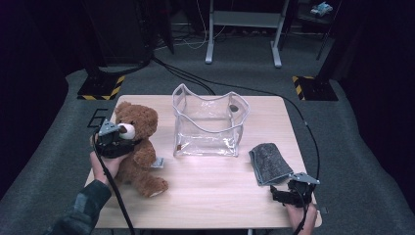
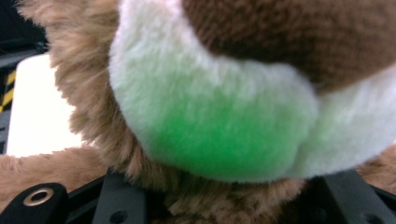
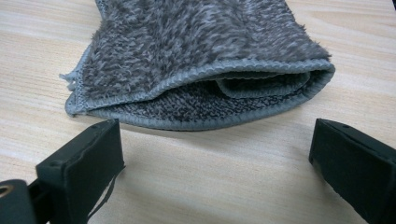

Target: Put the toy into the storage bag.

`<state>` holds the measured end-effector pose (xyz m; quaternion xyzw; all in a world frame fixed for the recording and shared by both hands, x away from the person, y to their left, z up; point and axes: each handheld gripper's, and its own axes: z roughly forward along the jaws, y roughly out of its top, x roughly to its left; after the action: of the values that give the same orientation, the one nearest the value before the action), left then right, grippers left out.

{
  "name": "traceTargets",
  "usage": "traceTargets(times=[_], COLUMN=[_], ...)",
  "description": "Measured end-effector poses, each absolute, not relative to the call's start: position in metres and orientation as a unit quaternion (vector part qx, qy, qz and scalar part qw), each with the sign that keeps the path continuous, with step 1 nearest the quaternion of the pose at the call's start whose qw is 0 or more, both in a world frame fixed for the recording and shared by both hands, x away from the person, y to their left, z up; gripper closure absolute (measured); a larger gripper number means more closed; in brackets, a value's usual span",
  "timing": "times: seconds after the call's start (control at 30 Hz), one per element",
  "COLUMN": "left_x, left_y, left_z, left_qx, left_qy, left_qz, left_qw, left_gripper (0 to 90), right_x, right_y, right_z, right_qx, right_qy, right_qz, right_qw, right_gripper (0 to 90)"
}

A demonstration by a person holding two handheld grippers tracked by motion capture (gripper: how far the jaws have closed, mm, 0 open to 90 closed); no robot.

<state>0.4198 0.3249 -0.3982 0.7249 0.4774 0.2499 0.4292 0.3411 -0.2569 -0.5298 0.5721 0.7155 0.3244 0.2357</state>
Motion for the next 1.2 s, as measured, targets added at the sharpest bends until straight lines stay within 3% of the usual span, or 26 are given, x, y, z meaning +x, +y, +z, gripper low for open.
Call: traceTargets(times=[0.6,1.2], left_x=[0.446,0.474], left_y=[0.323,0.312], left_z=[-0.358,-0.314], left_qx=[0.72,0.742], left_qy=[0.466,0.45], left_qz=[0.265,0.246], left_qw=[0.44,0.431], left_gripper=[51.5,51.1], right_x=[0.341,0.341], right_y=[-0.256,-0.256], right_z=[-0.53,-0.53], right_qx=[0.573,0.574], right_qy=[0.717,0.717], right_qz=[0.321,0.32], right_qw=[0.236,0.235], right_gripper=[1.8,1.8])
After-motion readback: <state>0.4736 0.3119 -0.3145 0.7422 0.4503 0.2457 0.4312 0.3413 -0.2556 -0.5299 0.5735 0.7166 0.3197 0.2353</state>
